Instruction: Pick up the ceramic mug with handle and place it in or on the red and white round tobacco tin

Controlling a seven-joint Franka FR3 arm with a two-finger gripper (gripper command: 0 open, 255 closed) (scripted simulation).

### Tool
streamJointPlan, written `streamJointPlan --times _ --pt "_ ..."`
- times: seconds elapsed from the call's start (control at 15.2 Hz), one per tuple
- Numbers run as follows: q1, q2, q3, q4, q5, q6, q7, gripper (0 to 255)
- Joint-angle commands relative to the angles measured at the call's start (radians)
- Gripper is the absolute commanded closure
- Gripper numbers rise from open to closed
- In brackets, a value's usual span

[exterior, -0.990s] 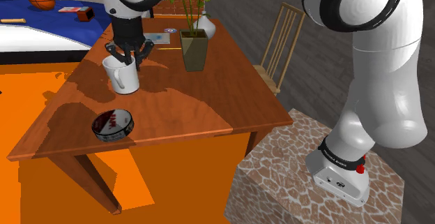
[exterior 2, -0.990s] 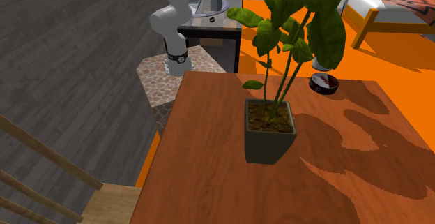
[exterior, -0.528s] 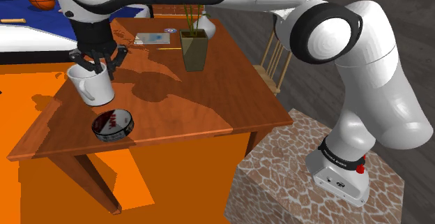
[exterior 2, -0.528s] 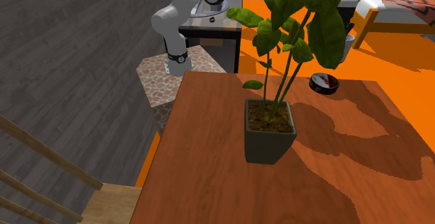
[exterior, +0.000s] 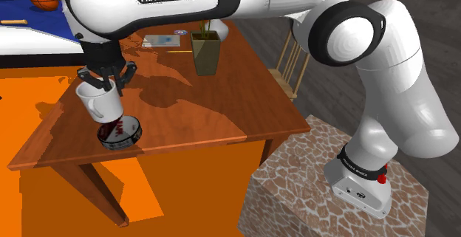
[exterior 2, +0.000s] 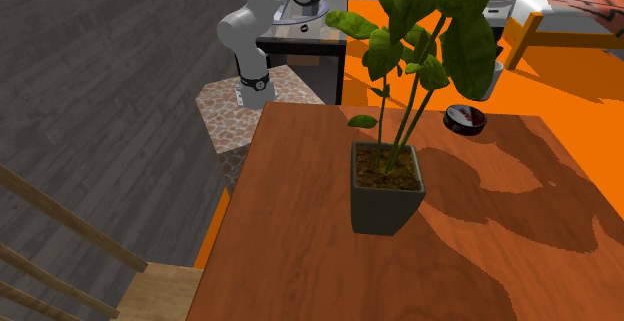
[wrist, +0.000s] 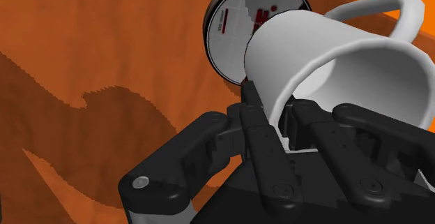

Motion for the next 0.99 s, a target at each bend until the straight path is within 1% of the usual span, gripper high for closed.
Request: streamJointPlan --times 0.0,0.53,0.92 --pt "-0.003 -0.007 0.0 -0.036 0.0 0.03 0.003 255" --pt "-0.011 -0.007 -0.002 -0.151 -0.004 0.144 0.013 255" --pt "-0.011 -0.007 -0.002 -0.151 -0.004 0.144 0.013 255"
